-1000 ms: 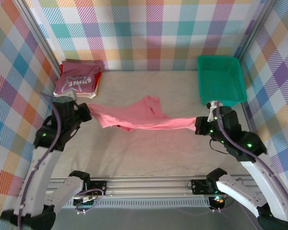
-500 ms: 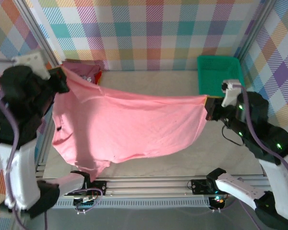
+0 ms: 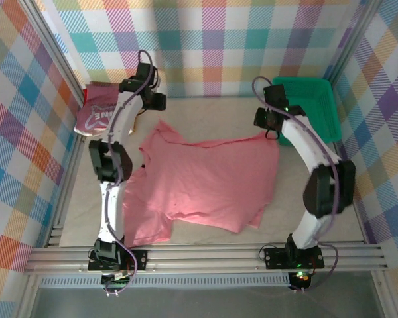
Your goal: Fold and stack the t-shirts
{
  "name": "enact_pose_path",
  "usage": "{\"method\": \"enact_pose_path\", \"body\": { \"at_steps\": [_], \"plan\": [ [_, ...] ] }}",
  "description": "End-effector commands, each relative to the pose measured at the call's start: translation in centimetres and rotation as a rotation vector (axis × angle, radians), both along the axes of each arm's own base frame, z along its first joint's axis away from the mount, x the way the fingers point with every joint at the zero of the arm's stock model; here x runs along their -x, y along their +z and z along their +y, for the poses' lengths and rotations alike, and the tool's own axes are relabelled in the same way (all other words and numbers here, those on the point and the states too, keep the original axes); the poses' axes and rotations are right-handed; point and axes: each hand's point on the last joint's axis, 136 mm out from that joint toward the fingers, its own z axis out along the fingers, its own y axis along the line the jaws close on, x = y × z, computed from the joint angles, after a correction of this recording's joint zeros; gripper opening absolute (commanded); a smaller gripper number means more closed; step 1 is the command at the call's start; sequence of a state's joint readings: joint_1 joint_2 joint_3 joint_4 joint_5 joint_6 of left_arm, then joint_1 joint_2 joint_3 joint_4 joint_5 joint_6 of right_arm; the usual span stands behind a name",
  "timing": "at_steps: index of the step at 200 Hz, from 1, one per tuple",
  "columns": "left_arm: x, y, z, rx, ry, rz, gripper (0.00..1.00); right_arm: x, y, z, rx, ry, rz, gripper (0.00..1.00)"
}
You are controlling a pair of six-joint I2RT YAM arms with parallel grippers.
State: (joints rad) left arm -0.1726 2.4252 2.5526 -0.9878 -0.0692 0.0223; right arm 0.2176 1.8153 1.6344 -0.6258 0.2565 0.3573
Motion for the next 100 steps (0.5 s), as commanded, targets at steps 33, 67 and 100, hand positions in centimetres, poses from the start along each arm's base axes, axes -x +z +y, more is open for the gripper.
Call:
{"method": "enact_pose_path", "body": {
  "at_steps": [33,67,100],
  "plan": [
    [4.2,7.7,0.5,0.185,0.039,-0.146,0.61,1.9,8.8,3.3,-0.166,0.178,-0.203,0.48],
    [9.5,-0.1,-1.2,0.285,0.033,-0.048,0.56,9.3,2.3,5.9,-0.213,0.245,-0.095,0.28],
    [9.3,-6.9,-3.6,0.337,0.032,0.136,0.61,12.1,-4.8,5.5,-0.231,0.213,0.002,0.33]
  ]
}}
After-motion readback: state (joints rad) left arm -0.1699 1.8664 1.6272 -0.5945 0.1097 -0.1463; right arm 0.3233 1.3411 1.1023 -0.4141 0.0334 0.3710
